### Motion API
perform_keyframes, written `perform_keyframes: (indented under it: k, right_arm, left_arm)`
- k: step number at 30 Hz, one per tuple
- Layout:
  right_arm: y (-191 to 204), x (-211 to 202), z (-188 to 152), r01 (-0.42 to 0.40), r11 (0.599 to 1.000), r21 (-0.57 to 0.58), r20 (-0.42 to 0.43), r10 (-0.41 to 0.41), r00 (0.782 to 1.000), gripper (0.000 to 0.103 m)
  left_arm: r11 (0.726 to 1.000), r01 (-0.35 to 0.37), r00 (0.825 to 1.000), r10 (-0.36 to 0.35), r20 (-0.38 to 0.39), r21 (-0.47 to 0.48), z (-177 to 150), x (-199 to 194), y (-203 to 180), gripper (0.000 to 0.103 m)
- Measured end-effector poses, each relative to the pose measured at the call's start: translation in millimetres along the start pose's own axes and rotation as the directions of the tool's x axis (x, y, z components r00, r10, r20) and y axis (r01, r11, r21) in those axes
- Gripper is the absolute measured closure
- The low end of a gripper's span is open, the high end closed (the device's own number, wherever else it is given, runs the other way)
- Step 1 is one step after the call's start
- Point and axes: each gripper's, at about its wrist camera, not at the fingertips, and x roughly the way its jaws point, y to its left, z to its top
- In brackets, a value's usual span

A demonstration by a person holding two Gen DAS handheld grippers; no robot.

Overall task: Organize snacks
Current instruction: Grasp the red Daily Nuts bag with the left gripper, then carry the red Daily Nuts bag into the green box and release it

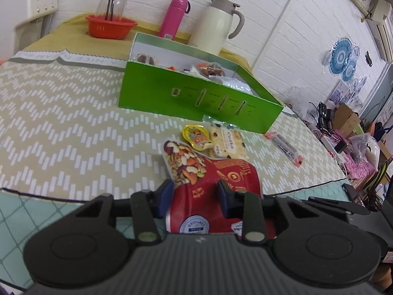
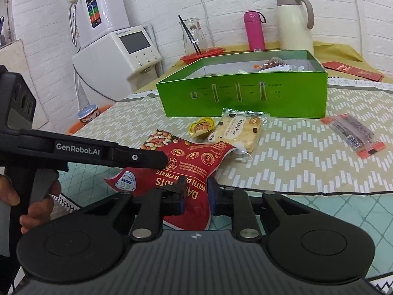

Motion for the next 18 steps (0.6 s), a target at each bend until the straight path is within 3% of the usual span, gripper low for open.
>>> perform_keyframes:
  k: [3,10,18]
  right_arm:
    - [-1.5,-8.3,4.5,0.013,1.0,0.004,0.024,-0.013,1.0,0.094]
    - [-1.9,-28.5,27.9,0.026,0.999,-0.019,0.124,-0.023,0.992,0.094]
    - [-11.0,-22.6,81.2,0.053,0.996,-0.075,0.226,-0.035,0.973,0.094]
  left_arm:
    - [1.0,0.012,0.999,-0.012,0.031,0.009,2.7,-9.0,-7.2,0.075]
    - [0.998,0.054,0.991,-0.058,0.118,0.041,29.2,-25.1,-23.7,0.076]
    - [0.995,0.079,0.974,-0.089,0.211,0.054,84.2,-21.1,-31.3,0.076]
